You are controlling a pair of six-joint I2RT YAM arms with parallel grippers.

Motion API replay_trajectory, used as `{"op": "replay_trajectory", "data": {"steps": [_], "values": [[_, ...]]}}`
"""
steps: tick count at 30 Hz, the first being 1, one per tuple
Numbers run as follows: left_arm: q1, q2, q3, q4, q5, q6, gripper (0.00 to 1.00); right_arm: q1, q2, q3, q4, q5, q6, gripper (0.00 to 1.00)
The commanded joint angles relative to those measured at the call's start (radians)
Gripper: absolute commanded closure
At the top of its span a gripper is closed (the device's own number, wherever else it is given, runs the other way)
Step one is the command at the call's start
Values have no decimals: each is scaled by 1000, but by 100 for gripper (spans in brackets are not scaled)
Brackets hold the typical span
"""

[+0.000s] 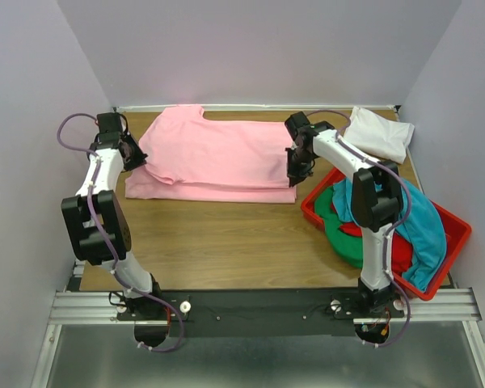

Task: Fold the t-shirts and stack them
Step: Fold the tshirt

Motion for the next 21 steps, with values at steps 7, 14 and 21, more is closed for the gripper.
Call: {"op": "replay_trajectory", "data": {"steps": [7,14,21], "values": [[-7,106,127,8,68,17,100,-28,53,89,-14,27,-15,98],[-7,165,170,14,94,10,100,-49,98,121,-14,27,-21,98],[-7,248,263,15,123,17,100,-73,176,204,-14,24,-29,98]]}}
